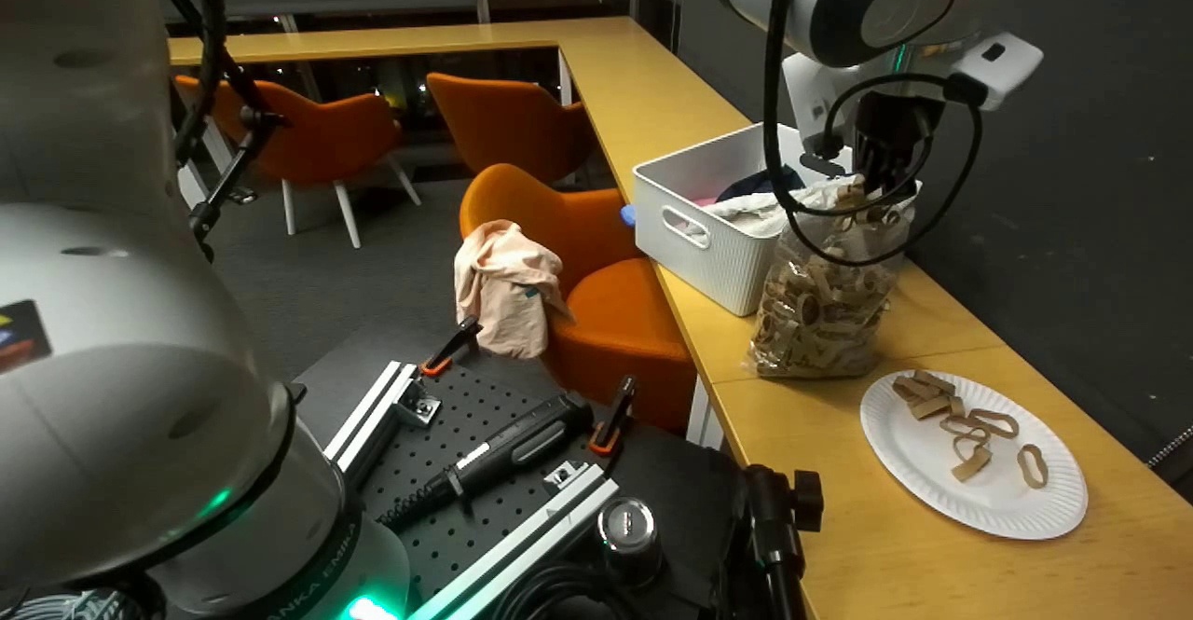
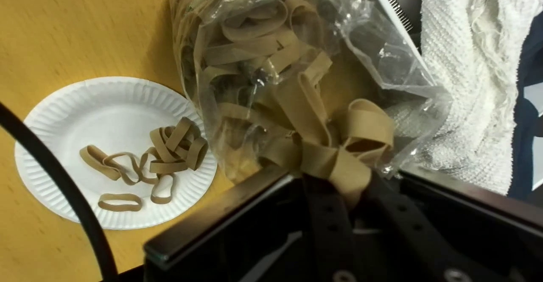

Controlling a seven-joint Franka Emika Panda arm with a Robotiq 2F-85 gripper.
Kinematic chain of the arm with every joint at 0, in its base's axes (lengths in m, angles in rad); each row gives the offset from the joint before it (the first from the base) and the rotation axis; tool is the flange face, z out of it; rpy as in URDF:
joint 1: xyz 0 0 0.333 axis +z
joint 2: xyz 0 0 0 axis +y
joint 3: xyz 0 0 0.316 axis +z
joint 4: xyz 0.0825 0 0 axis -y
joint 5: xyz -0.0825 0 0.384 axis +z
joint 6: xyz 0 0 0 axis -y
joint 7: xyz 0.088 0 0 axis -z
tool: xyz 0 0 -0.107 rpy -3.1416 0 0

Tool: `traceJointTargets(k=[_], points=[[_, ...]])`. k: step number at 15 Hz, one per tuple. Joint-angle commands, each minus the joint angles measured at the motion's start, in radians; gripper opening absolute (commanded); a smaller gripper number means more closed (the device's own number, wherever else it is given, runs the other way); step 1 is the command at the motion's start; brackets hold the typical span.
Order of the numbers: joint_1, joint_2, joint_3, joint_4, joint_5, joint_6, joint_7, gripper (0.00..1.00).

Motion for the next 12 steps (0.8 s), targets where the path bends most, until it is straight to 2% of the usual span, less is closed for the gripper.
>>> traceJointTargets(k=[1, 4, 8, 12], points=[[0.006, -0.054, -0.039, -0.025, -0.075, -0.055, 0.034, 0.02], [-0.003, -0.050, -0.058, -0.006, -0.116, -0.117, 0.042, 0.02], [-0.004, -0.034, -0.045, 0.010, -0.109, -0.194, 0.027, 0.02], [0.007, -0.012, -0.030, 0.017, -0.105, -0.211, 0.036, 0.02]])
